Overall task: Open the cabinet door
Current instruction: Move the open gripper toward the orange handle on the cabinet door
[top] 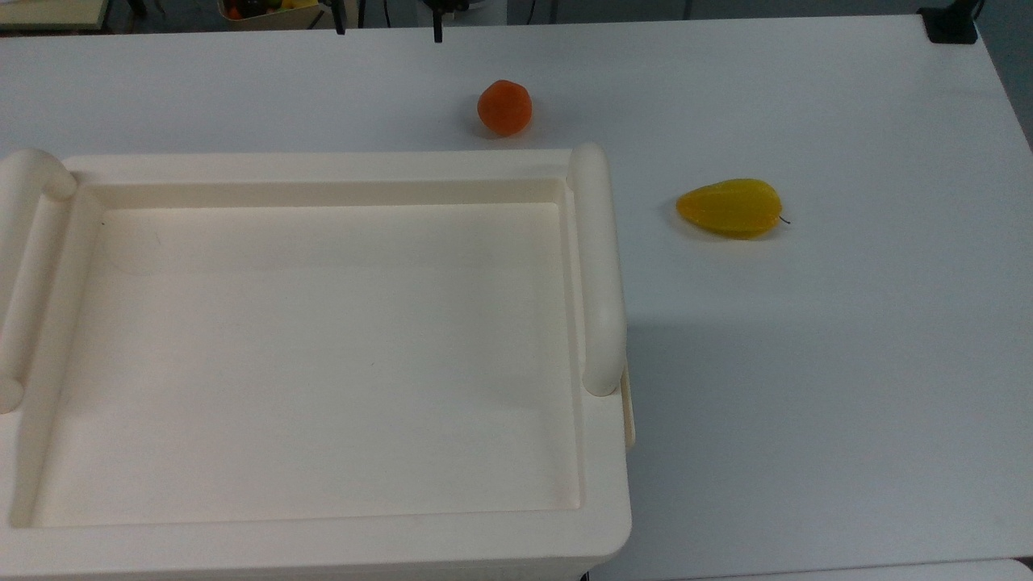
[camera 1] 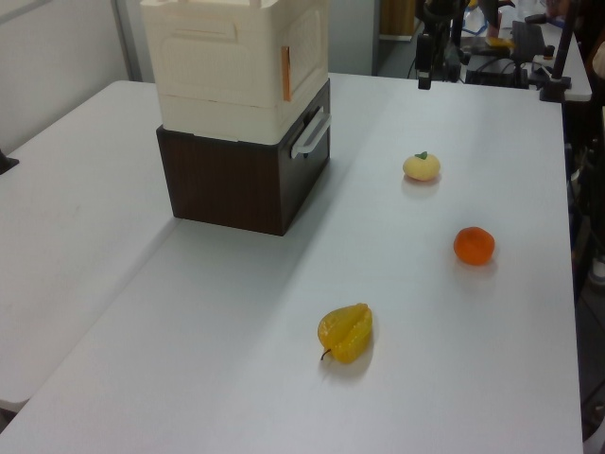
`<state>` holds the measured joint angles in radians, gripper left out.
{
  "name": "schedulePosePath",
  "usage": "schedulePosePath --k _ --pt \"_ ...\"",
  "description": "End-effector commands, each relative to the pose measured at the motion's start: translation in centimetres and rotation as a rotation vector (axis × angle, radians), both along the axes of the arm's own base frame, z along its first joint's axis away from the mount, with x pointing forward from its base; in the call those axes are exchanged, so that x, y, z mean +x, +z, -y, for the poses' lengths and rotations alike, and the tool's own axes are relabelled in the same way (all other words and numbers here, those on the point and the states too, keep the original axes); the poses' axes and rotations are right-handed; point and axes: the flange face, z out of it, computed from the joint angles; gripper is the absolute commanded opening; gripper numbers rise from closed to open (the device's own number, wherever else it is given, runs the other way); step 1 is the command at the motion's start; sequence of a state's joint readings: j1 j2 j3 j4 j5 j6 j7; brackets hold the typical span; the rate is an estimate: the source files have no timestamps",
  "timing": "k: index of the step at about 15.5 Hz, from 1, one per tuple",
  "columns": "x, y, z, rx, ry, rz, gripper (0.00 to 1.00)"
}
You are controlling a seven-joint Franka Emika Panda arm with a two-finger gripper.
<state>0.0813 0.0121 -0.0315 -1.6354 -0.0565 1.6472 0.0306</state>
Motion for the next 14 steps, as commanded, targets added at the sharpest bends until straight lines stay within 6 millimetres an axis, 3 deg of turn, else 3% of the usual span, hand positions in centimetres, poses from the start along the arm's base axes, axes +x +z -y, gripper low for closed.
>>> schedulePosePath --k 1,6,9,13,14 --pt "-0.8 0.4 0.2 0.007 0.006 -0.016 1.0" --pt "-0.4 0.9 0.1 0.01 0.003 -0.004 1.0" --pt "0.4 1.7 -1.1 0.021 0.021 0.028 1.0" --pt "3.0 4.0 -2.3 0.045 0.033 0.123 1.0" --pt "3.6 4.2 -3.4 0.058 0.045 0.163 1.0"
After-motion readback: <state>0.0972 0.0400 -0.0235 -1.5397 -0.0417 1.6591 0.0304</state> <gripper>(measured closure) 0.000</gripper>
